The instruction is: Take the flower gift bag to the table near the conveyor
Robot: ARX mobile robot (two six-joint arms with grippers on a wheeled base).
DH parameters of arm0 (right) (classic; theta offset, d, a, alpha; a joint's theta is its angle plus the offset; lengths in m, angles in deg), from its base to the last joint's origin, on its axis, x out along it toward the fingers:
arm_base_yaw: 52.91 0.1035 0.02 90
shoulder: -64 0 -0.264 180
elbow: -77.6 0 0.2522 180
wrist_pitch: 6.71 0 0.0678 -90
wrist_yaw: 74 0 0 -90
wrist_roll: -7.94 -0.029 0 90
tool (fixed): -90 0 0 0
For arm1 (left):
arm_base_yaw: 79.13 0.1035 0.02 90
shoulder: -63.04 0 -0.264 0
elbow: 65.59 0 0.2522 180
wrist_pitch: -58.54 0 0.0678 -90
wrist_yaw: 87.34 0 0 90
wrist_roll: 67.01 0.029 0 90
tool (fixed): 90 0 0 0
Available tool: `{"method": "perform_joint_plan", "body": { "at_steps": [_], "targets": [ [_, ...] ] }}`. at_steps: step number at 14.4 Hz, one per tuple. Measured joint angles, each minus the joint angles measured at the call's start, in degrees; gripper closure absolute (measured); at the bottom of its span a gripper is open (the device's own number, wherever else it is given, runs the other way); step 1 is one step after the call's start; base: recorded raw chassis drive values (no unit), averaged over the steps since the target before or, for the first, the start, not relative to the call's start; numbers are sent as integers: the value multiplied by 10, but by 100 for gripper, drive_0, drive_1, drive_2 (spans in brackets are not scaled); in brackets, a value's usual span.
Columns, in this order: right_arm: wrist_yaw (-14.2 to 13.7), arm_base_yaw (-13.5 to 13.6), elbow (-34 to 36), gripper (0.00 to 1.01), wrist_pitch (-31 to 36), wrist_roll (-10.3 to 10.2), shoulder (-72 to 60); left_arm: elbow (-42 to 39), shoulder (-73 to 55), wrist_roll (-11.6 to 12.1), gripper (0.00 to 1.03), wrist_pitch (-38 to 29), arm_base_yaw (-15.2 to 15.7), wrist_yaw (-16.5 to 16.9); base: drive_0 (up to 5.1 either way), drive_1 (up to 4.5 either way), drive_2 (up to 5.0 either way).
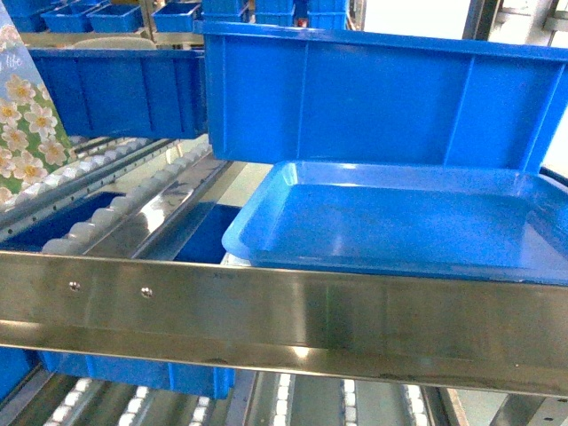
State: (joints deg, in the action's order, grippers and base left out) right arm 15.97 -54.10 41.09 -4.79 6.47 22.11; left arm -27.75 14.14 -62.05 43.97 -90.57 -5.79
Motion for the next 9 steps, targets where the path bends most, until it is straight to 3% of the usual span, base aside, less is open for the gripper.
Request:
{"method": "perform_joint_plan", "body": {
  "at_steps": [3,9],
  "targets": [
    [0,0,0,98,-1,0,0,0,-3,0,101,1,-1,1,0,0,0],
    [-2,0,0,98,0,0,0,0,-4,1,101,0,-3,5,-463,119,380]
  ]
}}
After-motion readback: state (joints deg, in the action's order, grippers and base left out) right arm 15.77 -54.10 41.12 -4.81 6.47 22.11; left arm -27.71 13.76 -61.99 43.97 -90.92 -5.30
